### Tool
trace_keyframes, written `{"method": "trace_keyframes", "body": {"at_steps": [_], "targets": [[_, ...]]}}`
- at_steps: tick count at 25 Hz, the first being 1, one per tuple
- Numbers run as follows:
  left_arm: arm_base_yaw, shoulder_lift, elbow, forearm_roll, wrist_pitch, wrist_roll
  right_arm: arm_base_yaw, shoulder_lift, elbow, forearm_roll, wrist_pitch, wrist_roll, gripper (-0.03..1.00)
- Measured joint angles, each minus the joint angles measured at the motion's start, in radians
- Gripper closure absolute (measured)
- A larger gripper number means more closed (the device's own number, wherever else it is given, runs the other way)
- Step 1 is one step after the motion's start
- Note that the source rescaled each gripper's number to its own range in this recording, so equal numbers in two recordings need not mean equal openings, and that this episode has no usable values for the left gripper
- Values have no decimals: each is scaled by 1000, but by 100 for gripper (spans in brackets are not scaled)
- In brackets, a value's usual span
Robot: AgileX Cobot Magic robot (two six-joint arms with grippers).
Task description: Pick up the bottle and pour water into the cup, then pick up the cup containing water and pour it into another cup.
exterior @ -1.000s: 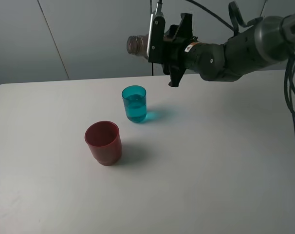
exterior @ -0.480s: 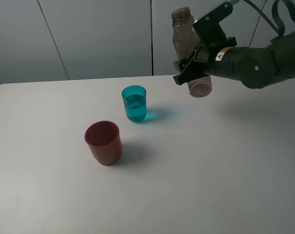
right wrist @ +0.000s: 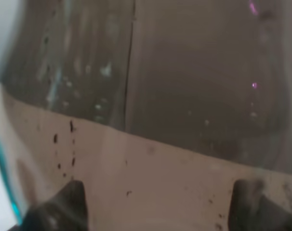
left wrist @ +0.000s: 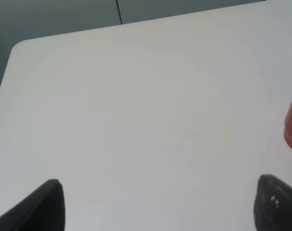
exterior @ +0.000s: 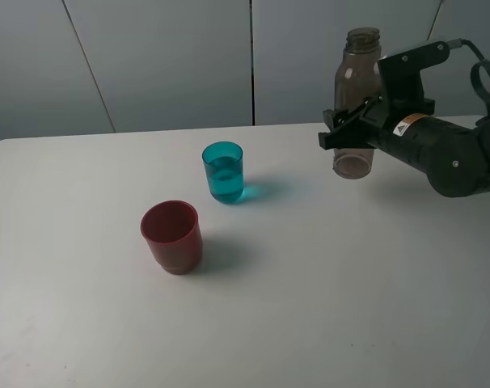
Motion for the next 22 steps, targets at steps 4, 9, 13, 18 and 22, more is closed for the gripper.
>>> {"method": "trace_keyframes", "body": {"at_steps": [4,9,13,18,22], "targets": [[0,0,0,0,0,0,0,53,-2,0,-8,11,97],[0,0,0,0,0,0,-2,106,-3,0,-105,22,97],[0,0,0,0,0,0,-2,144,-3,0,-188,23,97],[0,0,0,0,0,0,-2,194,-3,0,-244,52,97],[0,0,0,0,0,0,-2,207,-3,0,-248,76,97]]}}
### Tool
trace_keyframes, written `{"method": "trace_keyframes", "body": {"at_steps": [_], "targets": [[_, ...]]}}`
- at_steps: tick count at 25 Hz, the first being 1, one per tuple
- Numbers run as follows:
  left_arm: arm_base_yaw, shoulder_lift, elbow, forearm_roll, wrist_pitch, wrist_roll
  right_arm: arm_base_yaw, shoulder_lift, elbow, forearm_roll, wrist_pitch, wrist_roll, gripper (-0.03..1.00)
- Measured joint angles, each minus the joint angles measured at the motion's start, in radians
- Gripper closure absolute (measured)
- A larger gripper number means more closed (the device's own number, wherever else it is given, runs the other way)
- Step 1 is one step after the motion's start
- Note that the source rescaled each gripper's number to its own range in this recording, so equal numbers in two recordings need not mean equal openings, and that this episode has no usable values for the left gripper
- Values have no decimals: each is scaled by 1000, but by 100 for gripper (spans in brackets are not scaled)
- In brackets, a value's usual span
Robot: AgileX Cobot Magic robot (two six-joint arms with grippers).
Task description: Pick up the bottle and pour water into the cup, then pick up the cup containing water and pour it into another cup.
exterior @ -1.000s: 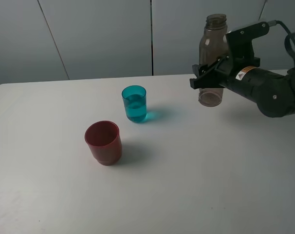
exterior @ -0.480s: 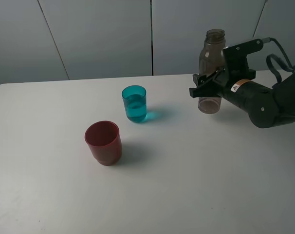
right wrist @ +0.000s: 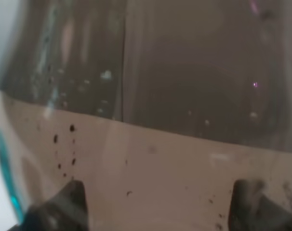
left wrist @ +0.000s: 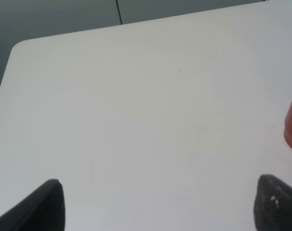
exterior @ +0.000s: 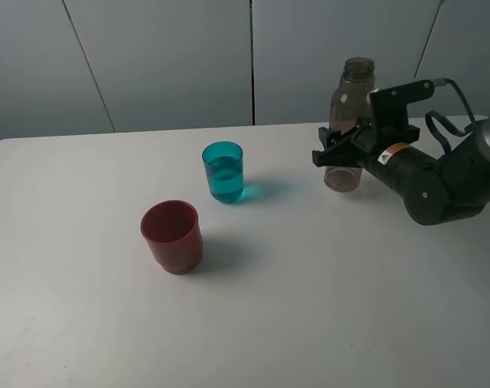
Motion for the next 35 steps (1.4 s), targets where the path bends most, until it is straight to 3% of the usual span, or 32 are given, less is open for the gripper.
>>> {"method": "trace_keyframes", "body": {"at_steps": [16,18,20,27,29,35], "targets": [[0,0,0,0,0,0,0,26,-1,0,-6,2,96],[0,0,0,0,0,0,0,26,-1,0,-6,2,84],[0,0,0,0,0,0,0,26,-1,0,-15,2,61],[0,0,0,0,0,0,0,26,-1,0,-29,9,3],[0,0,0,0,0,0,0,13,-1,2,-31,7,-2],[0,0,0,0,0,0,0,-135,-1,29,-35,-40,-3]]}}
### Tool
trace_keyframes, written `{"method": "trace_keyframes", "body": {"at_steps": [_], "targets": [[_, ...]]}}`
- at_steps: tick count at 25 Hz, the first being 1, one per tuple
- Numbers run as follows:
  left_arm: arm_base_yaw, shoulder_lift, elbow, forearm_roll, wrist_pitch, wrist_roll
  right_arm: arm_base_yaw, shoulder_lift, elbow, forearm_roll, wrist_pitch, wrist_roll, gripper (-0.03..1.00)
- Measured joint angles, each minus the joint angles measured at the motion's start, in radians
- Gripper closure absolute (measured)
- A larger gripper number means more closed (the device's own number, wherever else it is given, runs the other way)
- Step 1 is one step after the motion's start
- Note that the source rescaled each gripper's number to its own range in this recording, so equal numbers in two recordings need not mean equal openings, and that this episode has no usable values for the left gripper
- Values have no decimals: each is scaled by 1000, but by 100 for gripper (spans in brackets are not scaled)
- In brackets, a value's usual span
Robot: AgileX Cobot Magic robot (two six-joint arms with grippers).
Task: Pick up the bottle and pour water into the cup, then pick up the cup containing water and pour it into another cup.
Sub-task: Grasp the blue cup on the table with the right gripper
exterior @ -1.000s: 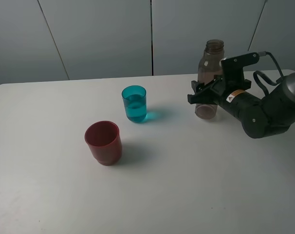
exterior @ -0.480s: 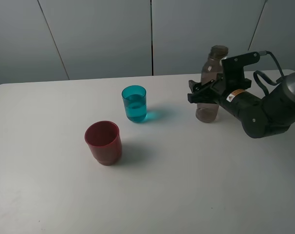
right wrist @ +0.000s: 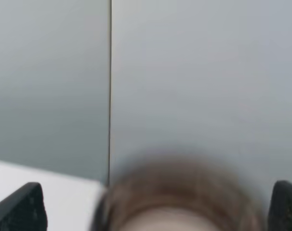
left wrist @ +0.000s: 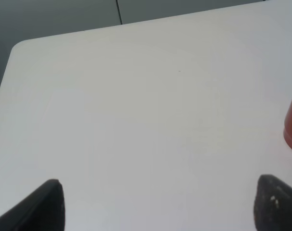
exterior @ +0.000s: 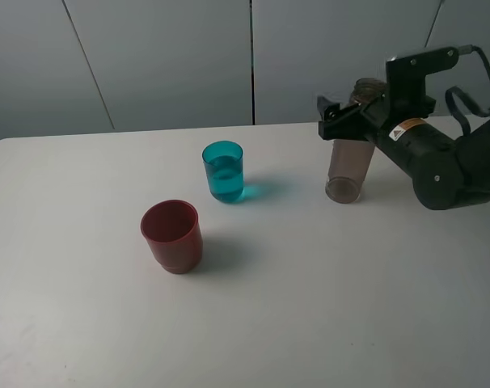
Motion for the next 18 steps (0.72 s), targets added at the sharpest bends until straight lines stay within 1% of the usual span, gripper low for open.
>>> {"method": "trace_keyframes", "body": {"at_steps": [4,7,8,11,13,15,17,18], "targets": [[0,0,0,0,0,0,0,-122,0,7,17,-13,-3],[0,0,0,0,0,0,0,-212,2,15,66,-17,-3],[0,0,0,0,0,0,0,-237,2,17,97,-20,-3],[0,0,0,0,0,0,0,-330,2,4,243,-21,-3],[0,0,0,0,0,0,0,-383,-2,-38,370,-12,-3],[0,0,0,0,0,0,0,-439,-12,-115,486,26,-3],[0,0,0,0,0,0,0,-492,-19,-203,617,103,-3],[0,0,0,0,0,0,0,-518,-23,-249,664,158,-3]]}}
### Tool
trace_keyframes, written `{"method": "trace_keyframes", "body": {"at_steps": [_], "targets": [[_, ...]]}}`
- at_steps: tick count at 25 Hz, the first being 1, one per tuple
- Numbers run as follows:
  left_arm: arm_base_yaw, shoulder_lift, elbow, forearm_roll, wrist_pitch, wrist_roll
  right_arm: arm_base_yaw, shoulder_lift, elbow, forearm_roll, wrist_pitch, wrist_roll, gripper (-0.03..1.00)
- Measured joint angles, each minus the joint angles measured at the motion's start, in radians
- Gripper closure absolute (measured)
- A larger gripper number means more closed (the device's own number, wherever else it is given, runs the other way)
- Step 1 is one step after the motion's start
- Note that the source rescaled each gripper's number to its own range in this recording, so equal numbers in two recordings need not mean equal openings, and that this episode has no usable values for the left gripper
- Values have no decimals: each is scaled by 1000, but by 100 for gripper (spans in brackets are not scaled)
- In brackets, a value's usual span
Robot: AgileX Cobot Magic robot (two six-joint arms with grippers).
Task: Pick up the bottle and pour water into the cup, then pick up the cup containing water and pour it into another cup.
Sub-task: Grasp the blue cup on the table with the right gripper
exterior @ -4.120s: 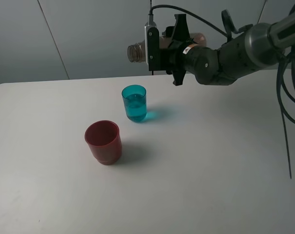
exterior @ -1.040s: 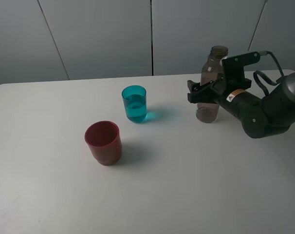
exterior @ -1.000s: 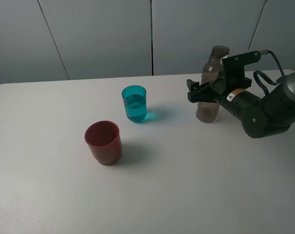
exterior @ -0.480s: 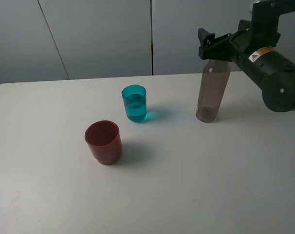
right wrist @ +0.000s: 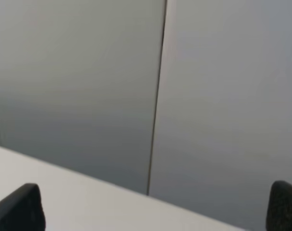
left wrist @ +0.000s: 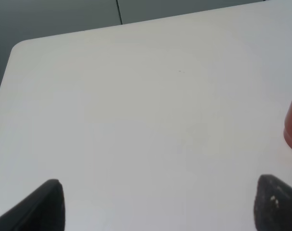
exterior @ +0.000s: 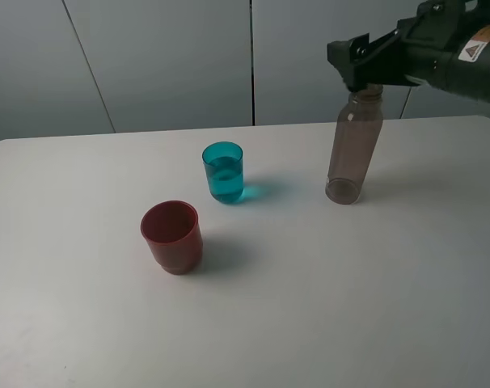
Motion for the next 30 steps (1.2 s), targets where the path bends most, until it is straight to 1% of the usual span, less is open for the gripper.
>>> {"method": "trace_keyframes", "body": {"at_steps": [2,4,6,8,9,11,13,15,18,20,25,28,30], "targets": [[0,0,0,0,0,0,10,-43,-4,-46,97,99,-3],[0,0,0,0,0,0,40,-76,-4,-50,182,142,-3],[0,0,0,0,0,0,81,-89,-4,-40,253,153,-3],[0,0,0,0,0,0,131,-89,-4,26,288,101,-3],[0,0,0,0,0,0,152,-87,-4,72,292,48,-3],[0,0,0,0,0,0,199,-66,-4,200,290,-72,-3],[0,0,0,0,0,0,225,-26,-4,289,276,-194,-3],[0,0,0,0,0,0,235,30,-4,337,256,-251,-3],[0,0,0,0,0,0,237,120,-4,355,215,-273,-3],[0,0,0,0,0,-2,239,161,-4,359,195,-255,-3],[0,0,0,0,0,-2,239,257,-4,283,111,-247,-3],[0,0,0,0,0,-2,239,323,-4,225,-2,-221,-3],[0,0,0,0,0,-2,239,368,-4,164,-99,-156,-3]]}}
